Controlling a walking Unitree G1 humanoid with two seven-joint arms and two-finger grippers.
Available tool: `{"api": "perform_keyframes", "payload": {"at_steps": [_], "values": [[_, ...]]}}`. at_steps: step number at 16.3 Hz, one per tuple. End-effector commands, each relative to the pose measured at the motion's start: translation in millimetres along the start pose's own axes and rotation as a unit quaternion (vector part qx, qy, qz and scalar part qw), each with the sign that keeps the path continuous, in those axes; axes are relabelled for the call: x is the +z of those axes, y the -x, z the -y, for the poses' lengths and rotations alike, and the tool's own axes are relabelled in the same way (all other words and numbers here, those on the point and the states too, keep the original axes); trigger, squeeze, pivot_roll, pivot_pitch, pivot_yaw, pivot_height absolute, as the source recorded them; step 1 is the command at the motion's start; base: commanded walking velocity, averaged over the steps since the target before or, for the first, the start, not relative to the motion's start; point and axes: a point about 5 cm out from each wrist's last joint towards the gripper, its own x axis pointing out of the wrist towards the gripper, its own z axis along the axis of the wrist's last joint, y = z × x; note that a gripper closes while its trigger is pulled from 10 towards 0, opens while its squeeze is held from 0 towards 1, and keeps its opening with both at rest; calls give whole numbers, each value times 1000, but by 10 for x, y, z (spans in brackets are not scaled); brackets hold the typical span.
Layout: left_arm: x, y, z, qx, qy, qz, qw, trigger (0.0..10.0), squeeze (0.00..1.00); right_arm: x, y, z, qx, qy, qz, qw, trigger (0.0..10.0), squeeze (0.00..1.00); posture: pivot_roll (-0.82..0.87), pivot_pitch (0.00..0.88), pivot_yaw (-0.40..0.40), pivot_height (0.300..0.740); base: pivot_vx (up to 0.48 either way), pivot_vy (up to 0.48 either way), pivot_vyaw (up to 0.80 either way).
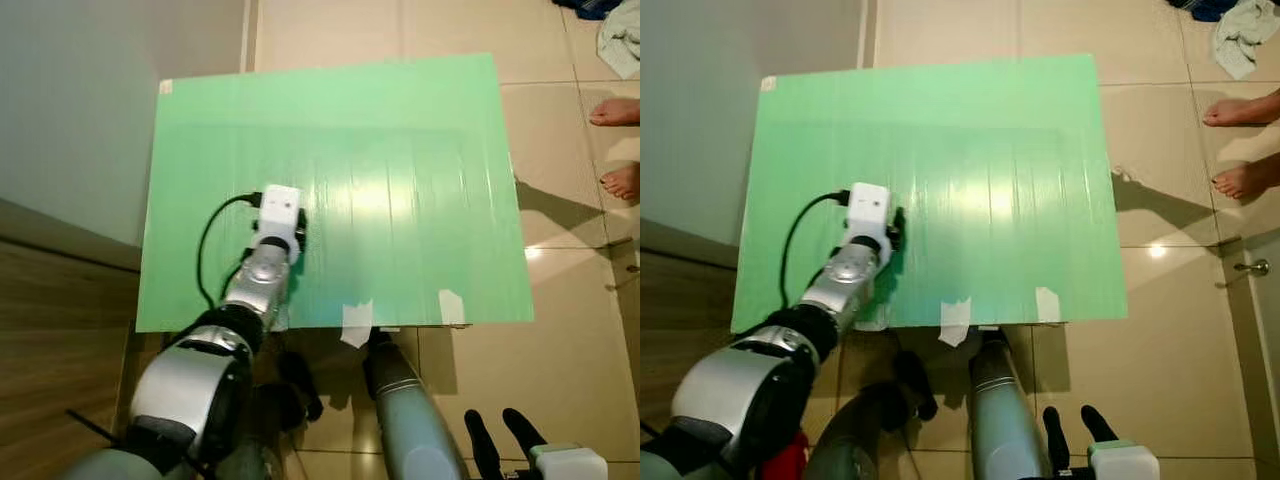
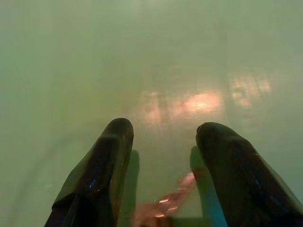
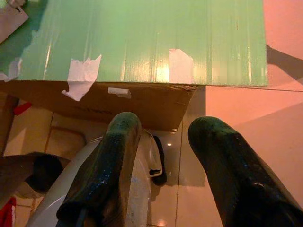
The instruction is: Hang keys on a hook
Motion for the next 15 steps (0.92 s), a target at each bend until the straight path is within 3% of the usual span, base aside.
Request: {"api": "perform_keyframes", "payload": {"at_steps": [1,8,15], "values": [[-152,35,-70,15,-12,-29,999,10000,0,-56,34,-13,1,-4,-25,1000,10000,0,-633,507,130,727,0,0,0],[-148,4,-387,65,-35,-57,996,10000,0,-59,132,7,-2,-2,-40,999,10000,0,-643,518,122,727,0,0,0],[-244,34,-564,97,11,-89,991,10000,0,-116,38,-42,9,-16,-40,999,10000,0,-583,492,138,727,0,0,0]]}}
